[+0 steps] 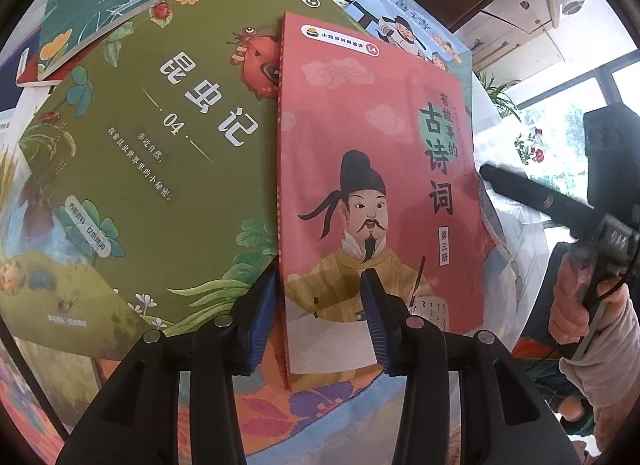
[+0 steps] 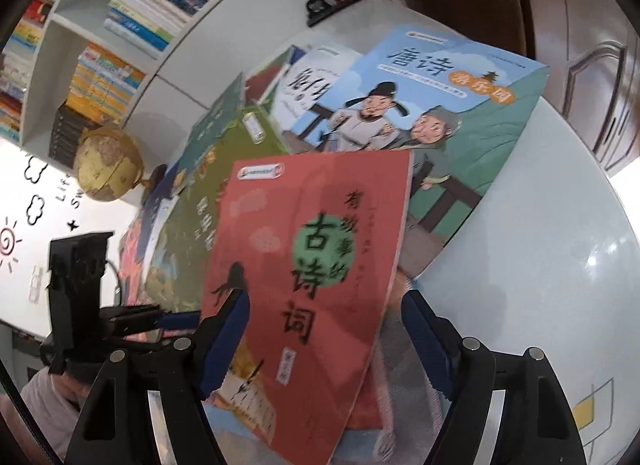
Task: Organize books
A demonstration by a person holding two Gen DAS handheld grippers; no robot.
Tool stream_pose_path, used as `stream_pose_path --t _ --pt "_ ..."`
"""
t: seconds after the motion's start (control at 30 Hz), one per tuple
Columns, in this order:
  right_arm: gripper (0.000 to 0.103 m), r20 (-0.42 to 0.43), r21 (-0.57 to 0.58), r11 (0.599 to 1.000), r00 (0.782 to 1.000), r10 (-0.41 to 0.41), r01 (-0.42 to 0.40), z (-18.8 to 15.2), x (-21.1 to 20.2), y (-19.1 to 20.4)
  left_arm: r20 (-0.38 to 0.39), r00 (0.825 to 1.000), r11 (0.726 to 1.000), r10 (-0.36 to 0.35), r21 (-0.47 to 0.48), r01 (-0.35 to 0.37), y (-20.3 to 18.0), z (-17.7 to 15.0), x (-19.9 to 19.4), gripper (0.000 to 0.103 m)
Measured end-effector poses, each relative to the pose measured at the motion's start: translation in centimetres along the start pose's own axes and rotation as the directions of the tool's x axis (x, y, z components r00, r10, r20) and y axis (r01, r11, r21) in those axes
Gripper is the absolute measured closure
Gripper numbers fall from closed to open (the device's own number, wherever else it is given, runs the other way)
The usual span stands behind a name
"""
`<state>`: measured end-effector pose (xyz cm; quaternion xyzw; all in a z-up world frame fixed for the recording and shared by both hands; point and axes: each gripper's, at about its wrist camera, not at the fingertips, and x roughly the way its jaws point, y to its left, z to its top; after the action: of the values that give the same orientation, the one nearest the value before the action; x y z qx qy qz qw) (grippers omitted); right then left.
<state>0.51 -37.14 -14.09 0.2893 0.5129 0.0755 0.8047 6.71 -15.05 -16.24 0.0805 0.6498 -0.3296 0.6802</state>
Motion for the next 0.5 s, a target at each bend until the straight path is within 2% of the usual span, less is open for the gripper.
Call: stream_pose_path --t 0.03,0.1,0.2,0.3,0.5 --pt "0.025 -0.026 -0.001 1.0 1.0 -0.013 0.013 -0.3 0.7 -0.2 -0.001 1.0 1.0 0.0 0.001 0.0 0.1 0.0 0.0 0.063" --pt "0.026 -0.011 -0.007 1.0 1.0 -0.005 0.005 -0.6 0.7 -0.2 -0.002 1.0 1.0 0.0 0.004 0.0 0.0 0.1 0.0 0.063" --pt "0.026 -0.004 0.021 0.996 0.997 0.083 -0.083 -0.7 0.2 0.0 0.003 1.0 1.0 0.0 0.004 0.0 0.1 -0.1 0.0 0.063" --pt "0.026 -0.019 0.002 0.996 0.996 0.085 -0.085 -1.4 0.0 0.3 0.01 1.0 1.0 0.0 0.006 0.0 0.1 -0.3 -0.1 0.062" --pt "0.027 -0.031 0.052 0.988 0.988 0.15 -0.149 -3.6 -0.8 0.0 0.015 1.0 1.0 0.002 0.029 -0.002 -0.2 -0.8 -0.1 0.062"
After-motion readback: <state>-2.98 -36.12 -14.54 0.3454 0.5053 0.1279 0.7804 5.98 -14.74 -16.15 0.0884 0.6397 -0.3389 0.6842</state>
